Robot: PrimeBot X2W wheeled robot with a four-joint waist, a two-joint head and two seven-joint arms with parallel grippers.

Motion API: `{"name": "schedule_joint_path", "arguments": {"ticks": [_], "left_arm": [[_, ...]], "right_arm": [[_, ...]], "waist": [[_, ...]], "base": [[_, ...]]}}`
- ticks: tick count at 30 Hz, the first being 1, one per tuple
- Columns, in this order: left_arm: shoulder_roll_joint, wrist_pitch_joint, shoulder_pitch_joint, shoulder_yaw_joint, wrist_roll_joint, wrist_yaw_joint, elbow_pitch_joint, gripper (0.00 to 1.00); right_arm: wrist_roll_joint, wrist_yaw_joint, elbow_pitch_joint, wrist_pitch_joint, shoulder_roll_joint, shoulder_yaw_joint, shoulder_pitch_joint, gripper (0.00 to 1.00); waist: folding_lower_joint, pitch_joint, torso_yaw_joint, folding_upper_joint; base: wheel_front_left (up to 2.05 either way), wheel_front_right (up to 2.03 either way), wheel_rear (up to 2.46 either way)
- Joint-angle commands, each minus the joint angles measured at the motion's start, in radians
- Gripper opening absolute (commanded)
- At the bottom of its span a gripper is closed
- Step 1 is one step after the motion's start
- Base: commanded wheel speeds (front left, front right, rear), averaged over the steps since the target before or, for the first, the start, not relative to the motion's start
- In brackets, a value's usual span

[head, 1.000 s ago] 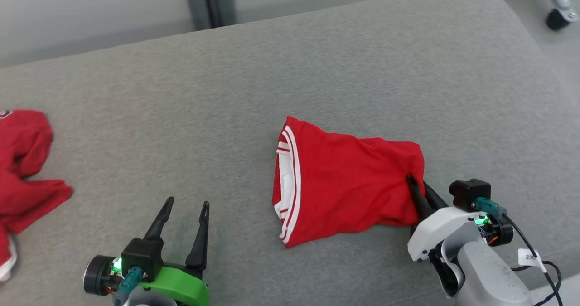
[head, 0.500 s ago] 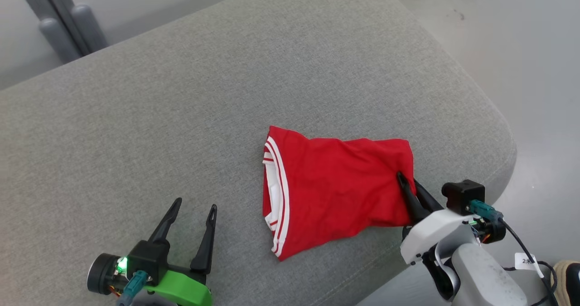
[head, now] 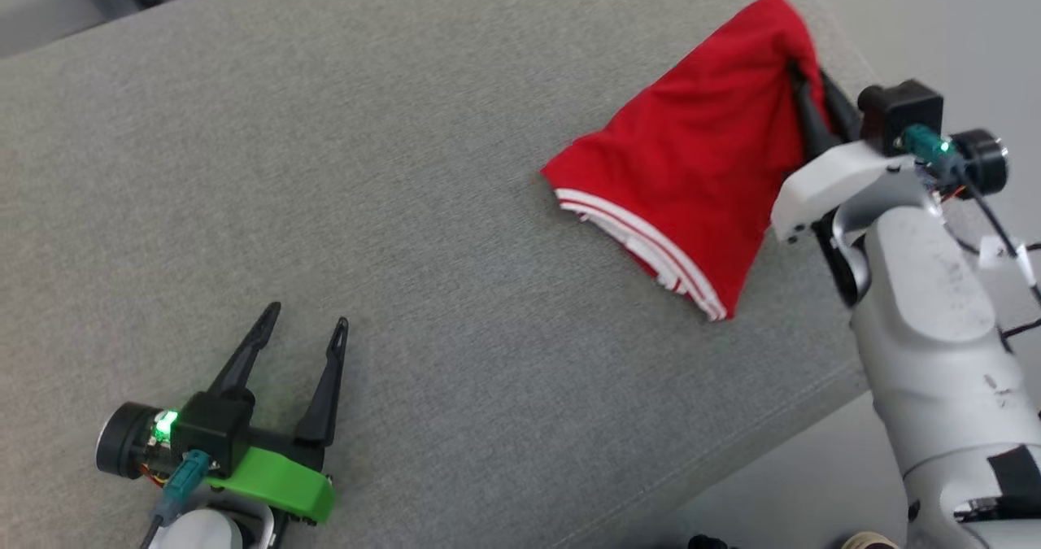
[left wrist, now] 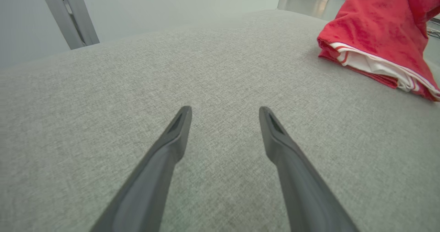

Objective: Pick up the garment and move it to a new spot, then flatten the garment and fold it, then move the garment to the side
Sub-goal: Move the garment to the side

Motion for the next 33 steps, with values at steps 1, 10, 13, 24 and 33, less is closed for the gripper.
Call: {"name": "schedule_joint_path", "arguments": {"ticks": [1, 10, 13, 24, 33], "left_arm": [[0.017, 0.001, -0.026, -0.004, -0.005, 0.003, -0.007, 1.00], [0.055, 0.001, -0.071, -0.033, -0.022, 0.003, -0.017, 1.00], [0.060, 0.002, -0.067, -0.029, -0.025, 0.003, -0.011, 1.00], [0.029, 0.003, -0.062, -0.039, -0.015, 0.003, 0.018, 1.00], [-0.031, 0.001, -0.058, 0.042, 0.014, 0.003, 0.074, 1.00]], "right_arm": [[-0.076, -0.002, 0.010, 0.014, -0.001, -0.041, -0.035, 0.00], [-0.540, -0.002, -0.150, 0.157, -0.001, -0.521, -0.104, 0.00], [-0.584, -0.002, -0.197, 0.157, -0.004, -0.596, -0.105, 0.00], [-0.614, -0.002, -0.255, 0.107, -0.002, -0.691, -0.090, 1.00], [-0.425, -0.002, -0.090, -0.007, -0.004, -0.538, -0.143, 1.00]], "waist": [[0.0000, 0.114, 0.114, 0.0000], [0.0000, 0.165, 0.191, 0.0000], [0.0000, 0.166, 0.194, 0.0000], [0.0000, 0.112, 0.195, 0.0000], [0.0000, 0.008, 0.237, 0.0000]], "base": [[0.00, 0.00, 0.00], [0.00, 0.00, 0.00], [0.00, 0.00, 0.00], [0.00, 0.00, 0.00], [0.00, 0.00, 0.00]]}}
